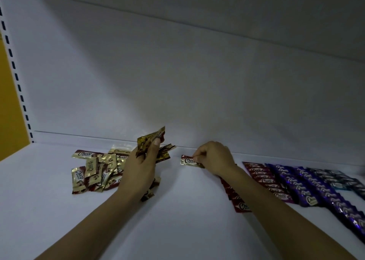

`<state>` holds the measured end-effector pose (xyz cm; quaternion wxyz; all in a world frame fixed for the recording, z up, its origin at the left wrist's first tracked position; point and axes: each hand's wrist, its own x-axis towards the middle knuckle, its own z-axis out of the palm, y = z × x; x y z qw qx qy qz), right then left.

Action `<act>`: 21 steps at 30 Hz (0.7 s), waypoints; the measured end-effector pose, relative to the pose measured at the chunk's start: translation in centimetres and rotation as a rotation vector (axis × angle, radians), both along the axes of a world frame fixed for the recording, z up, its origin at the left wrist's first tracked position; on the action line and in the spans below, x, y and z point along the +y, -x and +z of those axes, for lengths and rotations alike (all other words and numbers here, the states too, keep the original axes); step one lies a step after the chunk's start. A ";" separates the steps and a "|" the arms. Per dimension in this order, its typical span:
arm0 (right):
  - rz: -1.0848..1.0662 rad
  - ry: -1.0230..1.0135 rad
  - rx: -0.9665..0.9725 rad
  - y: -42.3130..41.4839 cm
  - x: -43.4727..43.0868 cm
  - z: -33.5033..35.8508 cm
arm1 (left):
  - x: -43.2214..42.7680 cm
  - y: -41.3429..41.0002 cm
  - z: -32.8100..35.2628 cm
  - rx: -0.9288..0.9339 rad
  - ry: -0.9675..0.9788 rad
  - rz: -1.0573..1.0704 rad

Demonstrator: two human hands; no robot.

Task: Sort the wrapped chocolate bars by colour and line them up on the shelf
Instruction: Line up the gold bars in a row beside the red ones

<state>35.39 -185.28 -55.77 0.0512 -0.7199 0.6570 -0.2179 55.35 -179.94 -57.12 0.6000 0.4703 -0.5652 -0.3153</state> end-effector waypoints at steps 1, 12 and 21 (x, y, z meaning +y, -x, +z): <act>-0.004 0.036 0.034 -0.1 -0.1 -0.1 | 0.0 0.0 0.1 0.013 0.000 -0.010; -0.025 0.255 0.237 -0.9 0.8 -0.4 | 0.6 0.6 0.8 0.200 -0.289 -0.243; 0.355 0.017 -0.820 -2.5 6.5 1.6 | 0.7 0.5 0.6 0.152 -0.312 -0.319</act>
